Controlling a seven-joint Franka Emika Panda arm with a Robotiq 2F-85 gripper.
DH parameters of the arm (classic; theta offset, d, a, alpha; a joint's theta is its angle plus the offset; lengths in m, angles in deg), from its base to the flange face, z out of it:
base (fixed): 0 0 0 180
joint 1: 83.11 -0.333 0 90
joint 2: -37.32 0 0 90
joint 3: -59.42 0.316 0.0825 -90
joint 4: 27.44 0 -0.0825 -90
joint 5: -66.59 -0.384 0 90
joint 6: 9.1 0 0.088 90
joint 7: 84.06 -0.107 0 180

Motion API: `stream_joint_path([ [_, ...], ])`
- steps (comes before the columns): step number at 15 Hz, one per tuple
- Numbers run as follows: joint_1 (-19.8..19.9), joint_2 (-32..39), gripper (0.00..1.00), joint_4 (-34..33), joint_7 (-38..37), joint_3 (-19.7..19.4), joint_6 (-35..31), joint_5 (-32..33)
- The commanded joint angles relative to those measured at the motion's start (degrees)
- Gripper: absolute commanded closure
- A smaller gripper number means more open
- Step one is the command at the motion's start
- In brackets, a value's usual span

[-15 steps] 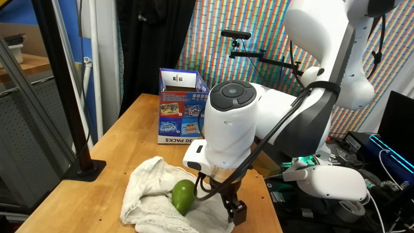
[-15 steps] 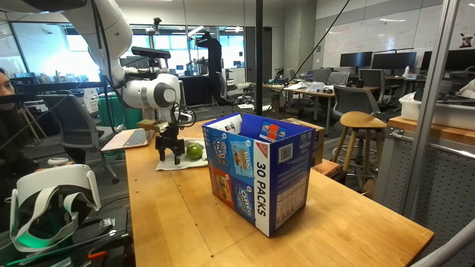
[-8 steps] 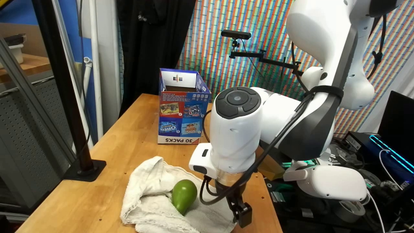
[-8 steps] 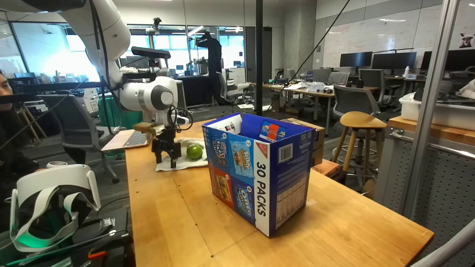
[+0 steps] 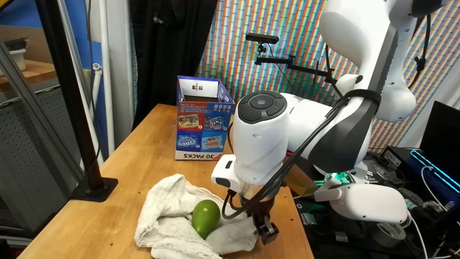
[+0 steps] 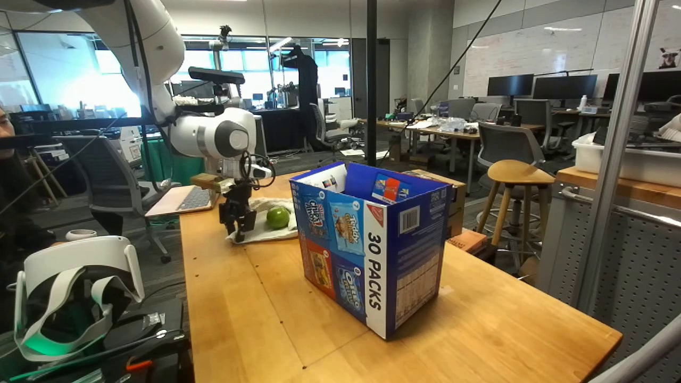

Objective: Pick up the avocado and wrap it on the cloth, then pick up the cloth and put it in the box

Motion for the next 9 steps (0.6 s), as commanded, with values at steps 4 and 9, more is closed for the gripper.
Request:
stream_joint_path([
  [4, 0.4, -5.6, 0.99, 1.6, -0.5, -0.8, 2.9, 0.9],
  [9, 0.7, -9.8, 0.93, -2.5, -1.2, -1.5, 11.5, 6.1],
])
